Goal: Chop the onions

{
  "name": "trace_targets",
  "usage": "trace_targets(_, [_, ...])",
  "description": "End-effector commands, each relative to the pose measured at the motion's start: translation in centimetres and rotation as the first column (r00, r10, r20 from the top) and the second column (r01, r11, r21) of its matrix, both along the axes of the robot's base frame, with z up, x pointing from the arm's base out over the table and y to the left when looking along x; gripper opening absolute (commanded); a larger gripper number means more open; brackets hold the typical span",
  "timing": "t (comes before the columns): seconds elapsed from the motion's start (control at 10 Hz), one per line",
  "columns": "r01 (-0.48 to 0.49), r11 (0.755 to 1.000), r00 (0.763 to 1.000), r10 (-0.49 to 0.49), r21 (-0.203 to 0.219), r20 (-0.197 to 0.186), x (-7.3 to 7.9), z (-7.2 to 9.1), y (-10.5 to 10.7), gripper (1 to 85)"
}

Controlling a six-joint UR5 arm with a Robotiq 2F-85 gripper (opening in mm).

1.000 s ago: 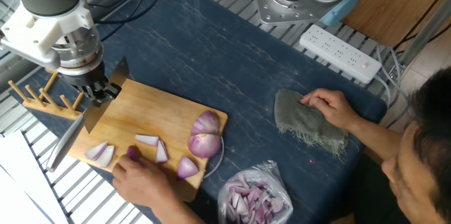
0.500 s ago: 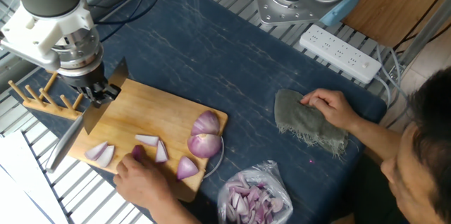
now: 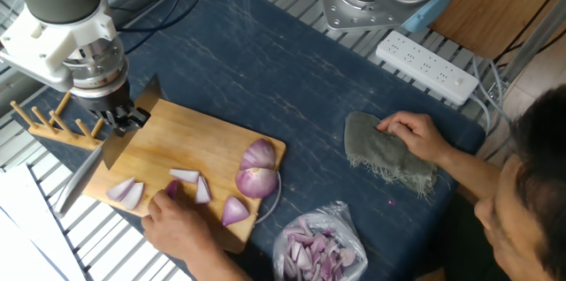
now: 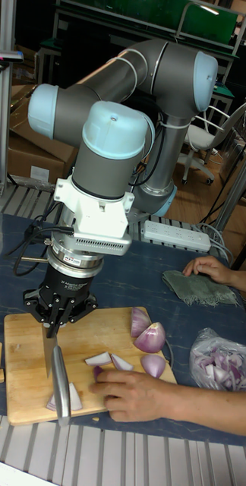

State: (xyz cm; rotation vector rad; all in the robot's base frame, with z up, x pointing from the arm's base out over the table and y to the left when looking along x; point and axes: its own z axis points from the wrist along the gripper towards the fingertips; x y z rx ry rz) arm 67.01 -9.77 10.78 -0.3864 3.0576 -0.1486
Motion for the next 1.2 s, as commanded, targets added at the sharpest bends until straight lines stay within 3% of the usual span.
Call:
trace_targets(0.0, [0.006,1.0,1.0,-0.006,0.005,0.004,0.34,-0.08,-0.01,1.0])
trace_targets(1.1, [0.036,0.999,0.999,-0.037,0.035,0.004,0.14,0.03,0.69,1.0])
